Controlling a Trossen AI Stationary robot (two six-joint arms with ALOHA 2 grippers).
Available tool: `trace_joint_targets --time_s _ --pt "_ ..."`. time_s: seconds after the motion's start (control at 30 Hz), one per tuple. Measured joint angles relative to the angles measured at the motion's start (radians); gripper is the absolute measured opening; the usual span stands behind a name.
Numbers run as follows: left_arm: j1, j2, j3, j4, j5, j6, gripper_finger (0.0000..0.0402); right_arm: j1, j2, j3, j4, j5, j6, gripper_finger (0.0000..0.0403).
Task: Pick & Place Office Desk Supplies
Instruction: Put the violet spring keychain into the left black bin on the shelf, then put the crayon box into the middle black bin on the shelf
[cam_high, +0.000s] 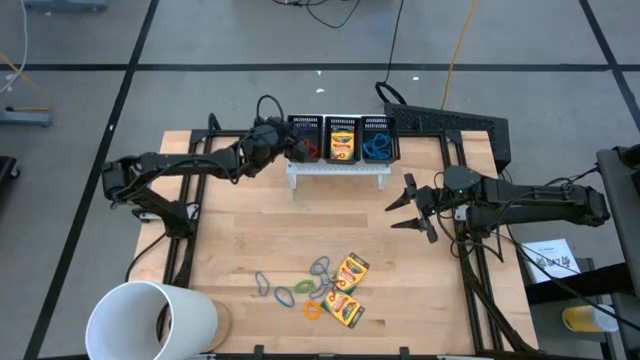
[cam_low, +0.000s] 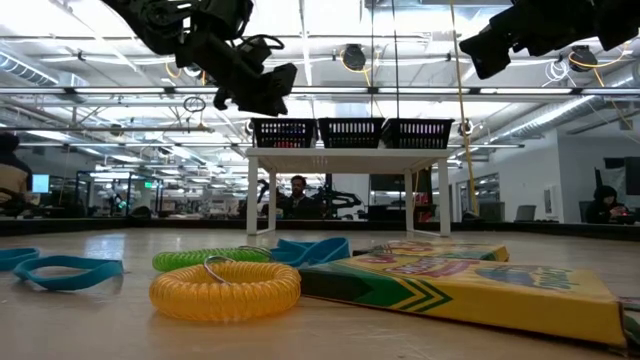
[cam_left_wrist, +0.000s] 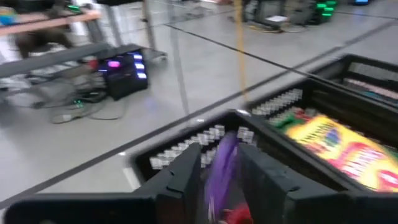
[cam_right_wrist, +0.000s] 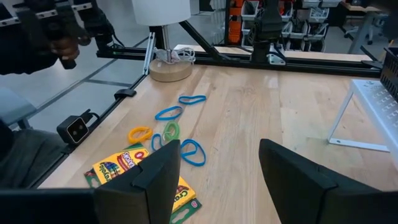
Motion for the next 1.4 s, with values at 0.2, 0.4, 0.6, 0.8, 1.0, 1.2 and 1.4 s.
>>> trace_joint_targets --time_s 0.2,0.4,0.6,0.8,1.0,1.2,1.4 --pt "-0.001 0.0 0.0 0.0 0.068 0.002 0.0168 0.0 0.0 0.0 0.0 0.0 0.0 0.0208" --pt "-0.033 -0.026 0.0 0.006 0.105 0.089 0.0196 0.0 0.0 0.0 -0.001 0.0 0.0 0.0208" --pt "-0.132 -0.13 0.0 -0.032 0.116 0.193 0.0193 0.0 0.0 0.0 -0.003 0.0 0.0 0.0208" --pt "-0.268 -0.269 0.001 -0.2 0.126 0.179 0.0191 0.0 0.0 0.0 -0.003 0.0 0.0 0.0208" --pt "-0.403 -0.354 0.001 -0.396 0.201 0.057 0.0191 0.0 0.0 0.0 -0.003 0.0 0.0 0.0208" --pt "-0.514 -0.351 0.0 -0.665 0.252 -0.14 0.0191 0.0 0.0 0.0 -0.002 0.0 0.0 0.0208" --pt "-0.608 -0.28 -0.027 -0.747 0.251 -0.356 0.0191 0.0 0.002 0.0 0.004 0.0 -0.001 0.0208"
